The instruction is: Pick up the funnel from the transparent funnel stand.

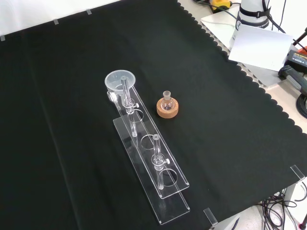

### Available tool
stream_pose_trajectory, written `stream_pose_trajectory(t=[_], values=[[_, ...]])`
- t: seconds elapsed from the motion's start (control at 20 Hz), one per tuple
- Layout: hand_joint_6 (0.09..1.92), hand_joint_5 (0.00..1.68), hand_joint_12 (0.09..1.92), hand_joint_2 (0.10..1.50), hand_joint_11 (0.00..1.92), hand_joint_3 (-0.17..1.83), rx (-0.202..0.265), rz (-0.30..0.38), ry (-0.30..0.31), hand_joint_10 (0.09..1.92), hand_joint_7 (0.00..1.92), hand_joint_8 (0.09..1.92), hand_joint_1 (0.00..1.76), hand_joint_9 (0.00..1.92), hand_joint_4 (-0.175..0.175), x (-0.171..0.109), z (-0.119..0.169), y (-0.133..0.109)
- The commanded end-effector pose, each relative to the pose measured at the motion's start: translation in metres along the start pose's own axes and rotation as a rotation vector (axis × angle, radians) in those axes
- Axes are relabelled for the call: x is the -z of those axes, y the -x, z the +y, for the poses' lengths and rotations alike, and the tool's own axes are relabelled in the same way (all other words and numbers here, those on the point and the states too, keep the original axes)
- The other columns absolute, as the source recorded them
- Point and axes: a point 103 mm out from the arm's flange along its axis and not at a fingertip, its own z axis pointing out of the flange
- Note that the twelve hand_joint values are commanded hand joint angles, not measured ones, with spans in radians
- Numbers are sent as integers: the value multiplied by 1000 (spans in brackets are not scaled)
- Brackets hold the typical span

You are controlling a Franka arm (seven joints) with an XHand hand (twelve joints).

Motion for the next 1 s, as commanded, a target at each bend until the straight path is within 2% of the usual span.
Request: stream_pose_trajectory(t=[0.05,0.4,0.7,1.0], values=[[87,228,1334,1231,147,389,-24,-6,4,617,29,524,0,187,15,-2,5,3],[87,237,1335,1236,150,378,-59,14,-26,619,35,525,0,195,15,-17,27,0],[87,242,1335,1237,151,374,-73,8,-29,619,39,525,0,199,14,-22,53,-14],[87,245,1336,1228,150,364,-24,-24,-72,624,73,538,0,212,13,-38,98,-45]])
